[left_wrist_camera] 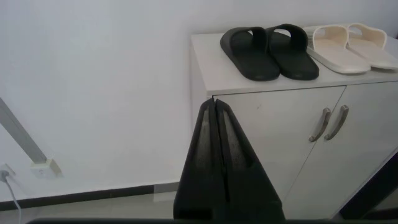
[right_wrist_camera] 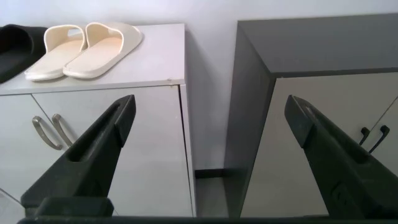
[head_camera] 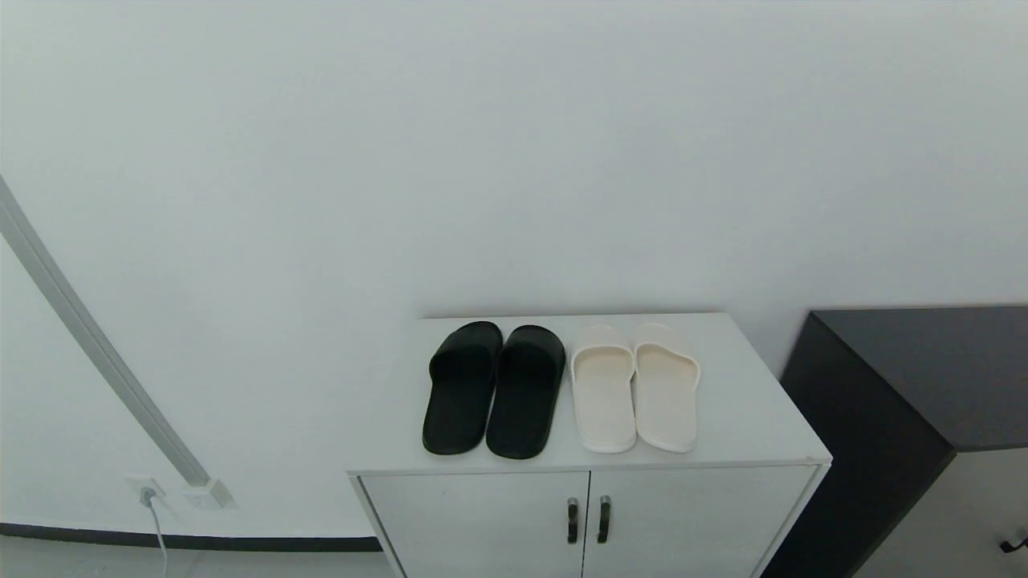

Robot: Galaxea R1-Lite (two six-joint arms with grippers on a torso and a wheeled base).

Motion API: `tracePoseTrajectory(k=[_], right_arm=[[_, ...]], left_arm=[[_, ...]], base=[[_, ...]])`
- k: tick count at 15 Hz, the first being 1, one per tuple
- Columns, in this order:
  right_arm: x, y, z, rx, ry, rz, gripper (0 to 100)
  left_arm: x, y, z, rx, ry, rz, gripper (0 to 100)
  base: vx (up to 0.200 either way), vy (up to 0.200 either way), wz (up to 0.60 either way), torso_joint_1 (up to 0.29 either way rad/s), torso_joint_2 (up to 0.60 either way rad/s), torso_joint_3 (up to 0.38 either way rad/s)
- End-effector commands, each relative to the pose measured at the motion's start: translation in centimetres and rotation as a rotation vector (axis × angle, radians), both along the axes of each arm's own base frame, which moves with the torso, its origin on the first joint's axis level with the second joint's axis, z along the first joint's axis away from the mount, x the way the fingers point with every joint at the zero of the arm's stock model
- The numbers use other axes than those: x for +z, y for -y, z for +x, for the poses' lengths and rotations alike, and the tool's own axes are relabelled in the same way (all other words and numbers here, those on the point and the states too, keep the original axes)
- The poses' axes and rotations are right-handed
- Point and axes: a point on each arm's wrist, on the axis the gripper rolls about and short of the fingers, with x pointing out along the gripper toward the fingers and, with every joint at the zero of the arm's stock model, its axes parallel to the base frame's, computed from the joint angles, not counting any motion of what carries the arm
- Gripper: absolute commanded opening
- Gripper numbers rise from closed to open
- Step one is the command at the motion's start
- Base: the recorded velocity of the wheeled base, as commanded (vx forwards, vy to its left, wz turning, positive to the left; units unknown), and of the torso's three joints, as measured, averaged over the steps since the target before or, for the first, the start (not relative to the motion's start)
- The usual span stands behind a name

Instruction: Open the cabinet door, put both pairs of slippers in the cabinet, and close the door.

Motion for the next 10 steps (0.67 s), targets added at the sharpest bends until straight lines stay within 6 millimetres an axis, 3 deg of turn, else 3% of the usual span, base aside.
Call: tracePoseTrajectory(k=[1, 10], right_arm=[[-0.01, 0.0, 0.01, 0.001, -0.003, -0.002, 100], [0.0, 0.01, 0.07, 0.003, -0.011, 0.002, 100]], left_arm=[[0.0, 0.0, 0.01, 0.0, -0.001, 0.0, 0], [0.0, -0.01, 0.01, 0.003, -0.002, -0.008, 0]], base=[[0.0, 0.0, 0.0, 0.0, 0.0, 0.0], [0.0, 0.0, 0.0, 0.0, 0.0, 0.0]])
